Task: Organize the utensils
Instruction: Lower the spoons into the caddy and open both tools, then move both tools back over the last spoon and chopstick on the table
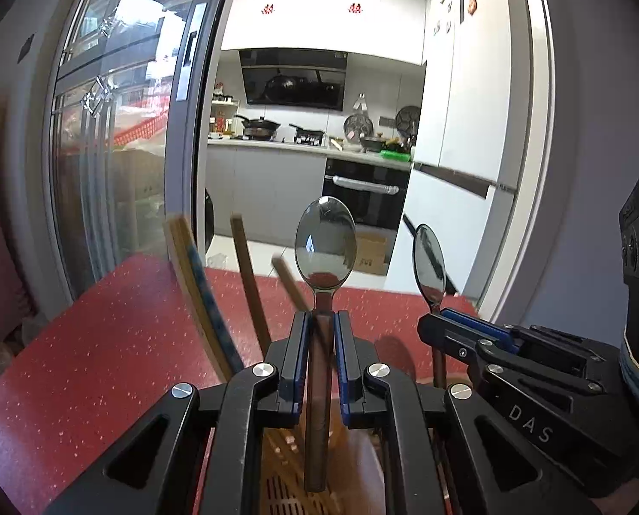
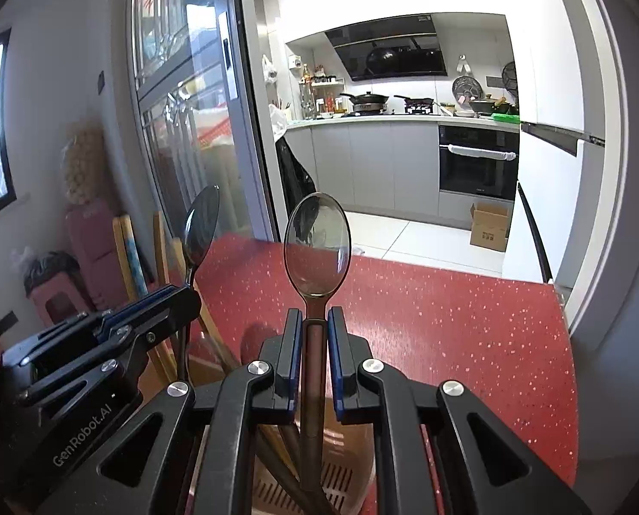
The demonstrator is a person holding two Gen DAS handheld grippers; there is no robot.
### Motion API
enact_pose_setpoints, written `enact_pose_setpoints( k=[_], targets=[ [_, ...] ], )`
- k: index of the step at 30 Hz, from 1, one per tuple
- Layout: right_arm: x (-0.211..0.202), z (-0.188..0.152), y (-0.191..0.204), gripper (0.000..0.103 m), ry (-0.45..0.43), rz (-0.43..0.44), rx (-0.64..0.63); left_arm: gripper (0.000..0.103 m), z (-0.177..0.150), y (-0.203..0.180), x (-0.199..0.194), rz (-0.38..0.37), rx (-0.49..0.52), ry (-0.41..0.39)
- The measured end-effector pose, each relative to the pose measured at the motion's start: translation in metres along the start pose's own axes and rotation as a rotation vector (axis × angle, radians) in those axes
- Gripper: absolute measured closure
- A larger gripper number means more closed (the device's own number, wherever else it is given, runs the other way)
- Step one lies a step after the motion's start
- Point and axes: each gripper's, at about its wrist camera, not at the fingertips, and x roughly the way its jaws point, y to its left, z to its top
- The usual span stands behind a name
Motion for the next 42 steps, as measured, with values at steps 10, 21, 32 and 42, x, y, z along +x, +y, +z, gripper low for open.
enact_pose_setpoints(
  k=[10,21,32,42],
  targets=[
    [-0.003,-0.019,0.005,0.09,0.034,0.02,-0.032,0.062,-0.007,-0.005,-0.011,0.029,0.061,0.007],
    [-0.008,-0.023,0.009,0.081,0.089,0.033,-0.03,0.062,-0.01,0.004,-0.026,0.043,0.037,0.048],
    [-0.037,-0.019,0.007,0.067,0.084,0.019,0.043,0.062,-0.018,0.015,-0.046,0.052,0.04,0.113],
    [-0.069,-0.035,0.012,0.061,0.124,0.012,0.12,0.062,-0.032,0.02,-0.067,0.054,0.053,0.166]
  ],
)
